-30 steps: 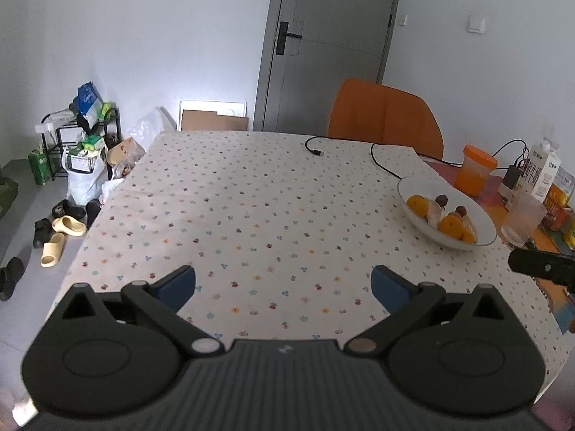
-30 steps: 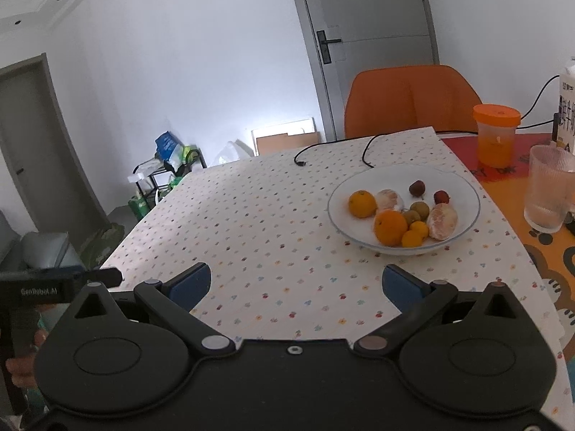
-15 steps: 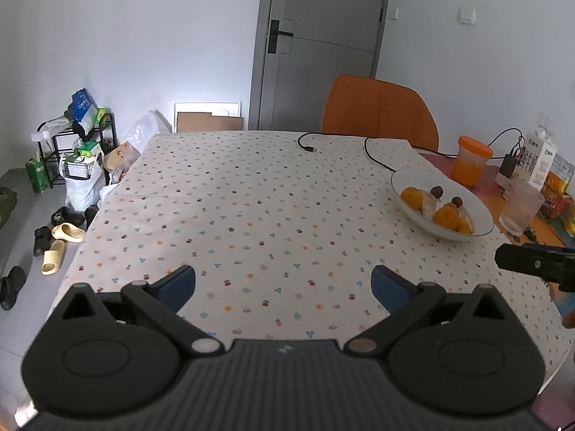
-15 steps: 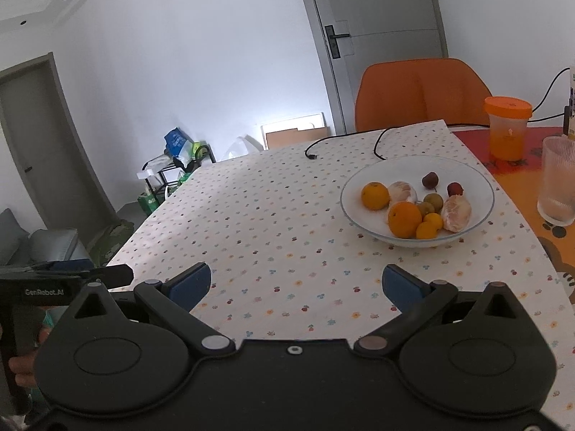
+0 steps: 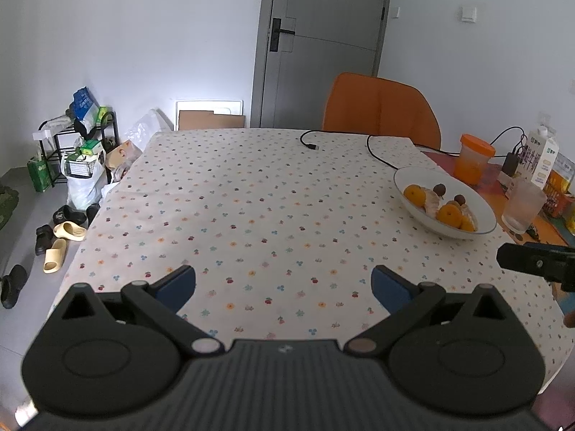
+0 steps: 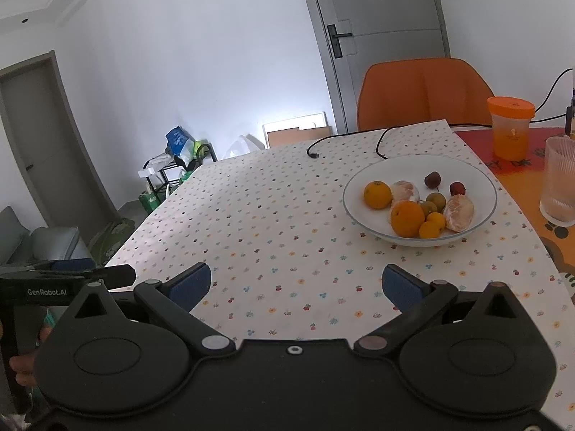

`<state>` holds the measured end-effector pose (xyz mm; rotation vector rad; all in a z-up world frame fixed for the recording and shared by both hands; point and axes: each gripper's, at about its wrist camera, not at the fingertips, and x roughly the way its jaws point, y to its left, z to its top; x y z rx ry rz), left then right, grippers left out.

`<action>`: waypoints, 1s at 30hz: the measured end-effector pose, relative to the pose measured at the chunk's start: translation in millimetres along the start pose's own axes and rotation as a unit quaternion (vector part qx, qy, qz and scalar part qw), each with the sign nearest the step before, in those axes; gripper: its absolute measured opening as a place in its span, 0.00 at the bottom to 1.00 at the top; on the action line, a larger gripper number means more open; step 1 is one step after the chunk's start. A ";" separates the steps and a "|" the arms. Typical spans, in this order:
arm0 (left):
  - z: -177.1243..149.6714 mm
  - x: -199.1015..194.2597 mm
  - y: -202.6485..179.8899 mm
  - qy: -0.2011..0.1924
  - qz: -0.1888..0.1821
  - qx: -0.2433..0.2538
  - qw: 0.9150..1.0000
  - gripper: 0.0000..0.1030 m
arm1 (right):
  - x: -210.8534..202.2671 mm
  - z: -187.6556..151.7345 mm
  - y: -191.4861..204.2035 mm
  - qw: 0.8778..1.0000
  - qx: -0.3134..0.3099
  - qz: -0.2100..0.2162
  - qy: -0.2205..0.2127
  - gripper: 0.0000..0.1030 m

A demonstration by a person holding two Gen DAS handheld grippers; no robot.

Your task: Organize fruits

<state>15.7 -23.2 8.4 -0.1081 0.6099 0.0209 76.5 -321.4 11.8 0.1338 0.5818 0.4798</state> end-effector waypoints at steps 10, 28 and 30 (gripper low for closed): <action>-1.2 0.5 0.2 0.001 0.000 0.001 1.000 1.00 | 1.9 -1.1 1.7 1.000 -0.005 0.002 0.005 1.00; -1.5 0.5 0.3 -0.001 0.004 0.003 1.000 1.00 | 1.8 -0.6 3.9 1.000 -0.003 0.013 0.011 1.00; -1.5 0.8 0.3 0.000 0.003 0.003 1.000 1.00 | 1.2 -0.9 6.4 1.000 -0.009 0.013 0.009 1.00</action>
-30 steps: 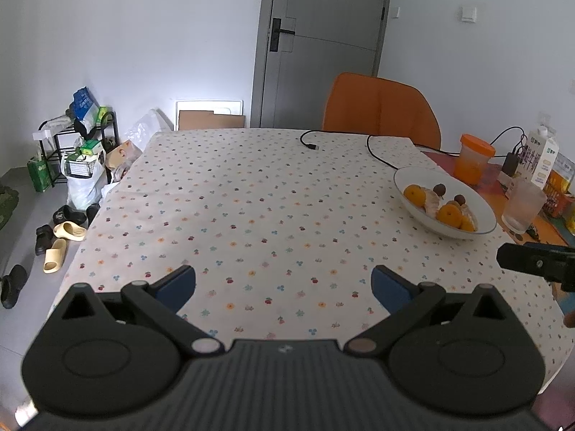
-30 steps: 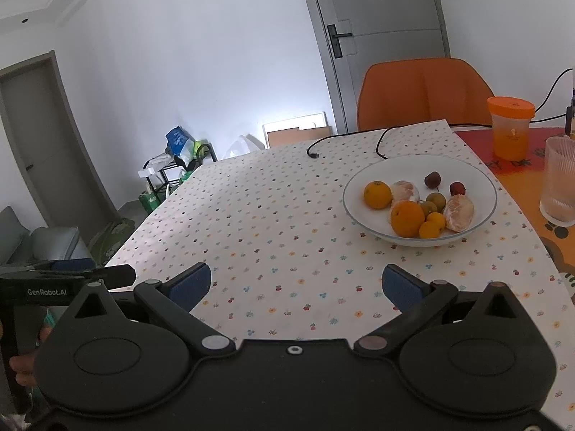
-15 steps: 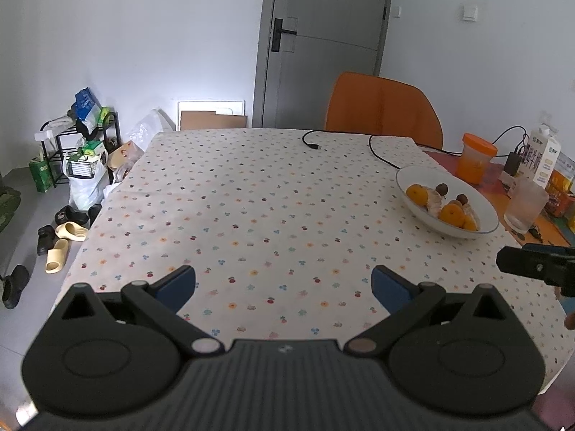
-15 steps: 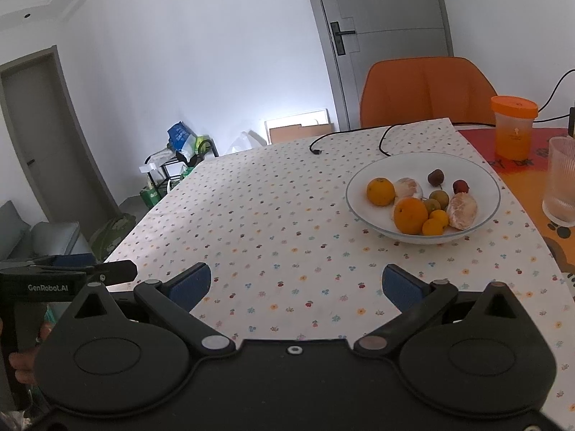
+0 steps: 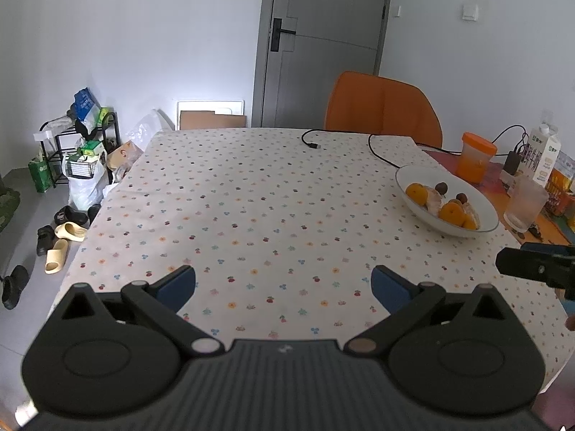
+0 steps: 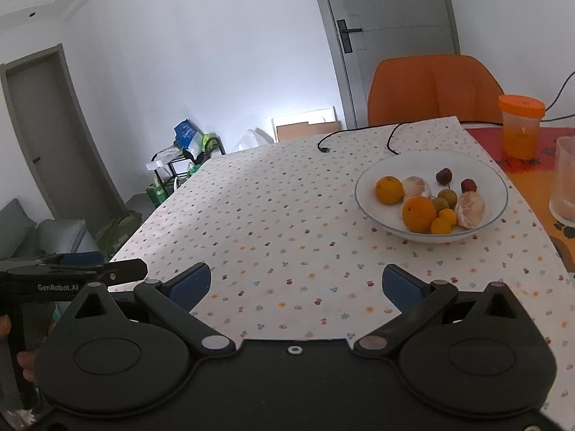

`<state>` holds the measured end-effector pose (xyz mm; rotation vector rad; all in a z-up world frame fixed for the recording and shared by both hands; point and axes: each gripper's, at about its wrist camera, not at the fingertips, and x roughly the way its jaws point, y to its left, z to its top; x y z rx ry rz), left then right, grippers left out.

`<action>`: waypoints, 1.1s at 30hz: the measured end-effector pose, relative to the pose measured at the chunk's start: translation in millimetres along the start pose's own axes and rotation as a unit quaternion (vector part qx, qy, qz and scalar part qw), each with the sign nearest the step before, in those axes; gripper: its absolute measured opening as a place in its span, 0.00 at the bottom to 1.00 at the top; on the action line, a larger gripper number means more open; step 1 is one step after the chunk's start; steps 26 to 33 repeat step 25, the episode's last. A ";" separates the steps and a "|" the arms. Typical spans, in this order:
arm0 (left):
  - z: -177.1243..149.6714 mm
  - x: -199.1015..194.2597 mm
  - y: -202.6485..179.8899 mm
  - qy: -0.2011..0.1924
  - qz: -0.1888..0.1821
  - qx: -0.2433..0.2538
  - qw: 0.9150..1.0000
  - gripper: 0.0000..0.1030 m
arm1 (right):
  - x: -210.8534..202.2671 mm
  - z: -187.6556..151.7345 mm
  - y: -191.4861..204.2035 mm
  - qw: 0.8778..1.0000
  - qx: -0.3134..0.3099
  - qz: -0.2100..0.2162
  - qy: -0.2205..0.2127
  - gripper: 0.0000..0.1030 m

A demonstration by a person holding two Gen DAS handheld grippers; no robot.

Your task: Organize fruits

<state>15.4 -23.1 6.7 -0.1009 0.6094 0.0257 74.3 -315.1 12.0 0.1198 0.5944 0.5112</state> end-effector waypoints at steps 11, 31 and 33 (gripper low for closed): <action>-1.0 1.6 0.7 0.003 0.001 0.000 1.000 1.00 | 2.9 -0.9 1.4 1.000 -0.002 -0.001 0.004 1.00; -2.5 2.2 -0.2 0.002 -0.004 0.002 1.000 1.00 | 4.5 -2.3 0.3 1.000 -0.005 -0.005 0.005 1.00; -2.5 2.2 -0.2 0.002 -0.004 0.002 1.000 1.00 | 4.5 -2.3 0.3 1.000 -0.005 -0.005 0.005 1.00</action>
